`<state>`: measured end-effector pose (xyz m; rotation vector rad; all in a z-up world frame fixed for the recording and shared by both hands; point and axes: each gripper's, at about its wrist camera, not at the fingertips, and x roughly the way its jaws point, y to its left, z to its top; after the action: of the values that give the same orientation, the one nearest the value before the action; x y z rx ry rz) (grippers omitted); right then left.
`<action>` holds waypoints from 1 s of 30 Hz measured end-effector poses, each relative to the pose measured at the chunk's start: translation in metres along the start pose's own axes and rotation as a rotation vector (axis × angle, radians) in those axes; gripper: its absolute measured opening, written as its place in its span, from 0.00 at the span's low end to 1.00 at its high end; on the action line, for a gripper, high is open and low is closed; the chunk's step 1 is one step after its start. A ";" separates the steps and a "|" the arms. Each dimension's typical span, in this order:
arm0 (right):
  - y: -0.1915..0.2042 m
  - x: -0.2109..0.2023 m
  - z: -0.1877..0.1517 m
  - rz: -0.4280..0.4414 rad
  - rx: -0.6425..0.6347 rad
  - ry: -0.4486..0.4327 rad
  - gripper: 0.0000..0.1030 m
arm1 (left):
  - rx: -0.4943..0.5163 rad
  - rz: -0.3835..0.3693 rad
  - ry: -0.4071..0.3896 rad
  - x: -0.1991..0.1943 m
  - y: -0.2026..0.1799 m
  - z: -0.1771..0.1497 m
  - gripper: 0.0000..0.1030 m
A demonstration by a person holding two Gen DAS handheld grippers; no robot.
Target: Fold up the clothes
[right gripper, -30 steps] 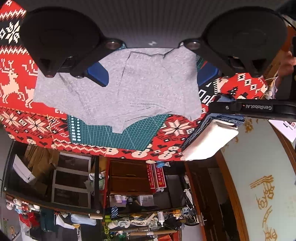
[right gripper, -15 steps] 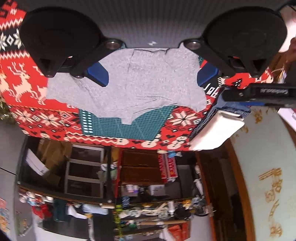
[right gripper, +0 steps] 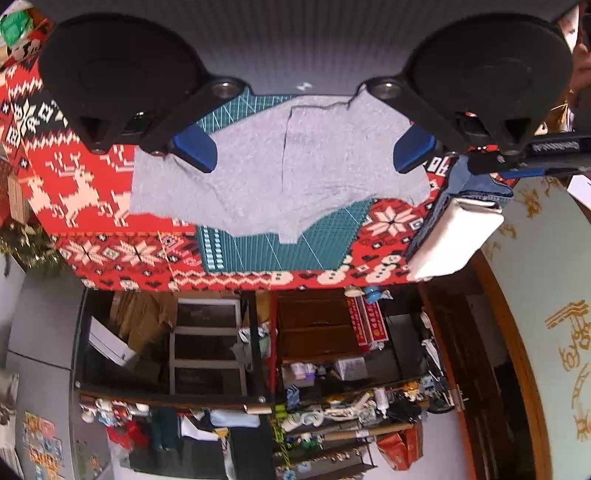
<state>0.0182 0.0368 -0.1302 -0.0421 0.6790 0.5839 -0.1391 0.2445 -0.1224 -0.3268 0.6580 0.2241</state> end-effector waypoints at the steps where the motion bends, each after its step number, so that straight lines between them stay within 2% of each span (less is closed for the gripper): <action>1: 0.002 0.000 0.002 0.007 -0.020 -0.013 1.00 | -0.004 0.000 -0.001 0.002 0.001 0.000 0.65; 4: 0.007 0.005 0.007 0.020 -0.081 -0.051 1.00 | -0.018 0.002 -0.003 0.006 0.006 0.000 0.65; 7: 0.009 0.015 0.010 -0.003 -0.098 -0.062 1.00 | -0.031 -0.001 -0.003 0.011 0.010 0.001 0.66; 11: 0.009 0.035 0.013 -0.059 -0.186 -0.052 1.00 | -0.066 -0.013 0.000 0.023 0.022 0.006 0.65; 13: 0.007 0.046 0.012 -0.043 -0.234 -0.041 1.00 | -0.087 -0.017 0.000 0.030 0.029 0.008 0.65; 17: -0.002 0.076 0.010 0.010 -0.196 0.029 1.00 | -0.120 -0.026 0.001 0.043 0.042 0.012 0.62; 21: -0.013 0.104 0.009 0.092 -0.155 0.014 1.00 | -0.083 -0.039 -0.001 0.058 0.049 0.015 0.61; 30: -0.027 0.161 0.017 0.118 -0.152 0.067 1.00 | 0.000 -0.065 0.002 0.097 0.047 0.018 0.58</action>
<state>0.1425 0.0980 -0.2185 -0.1648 0.7040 0.7495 -0.0686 0.3044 -0.1812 -0.3479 0.6481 0.1622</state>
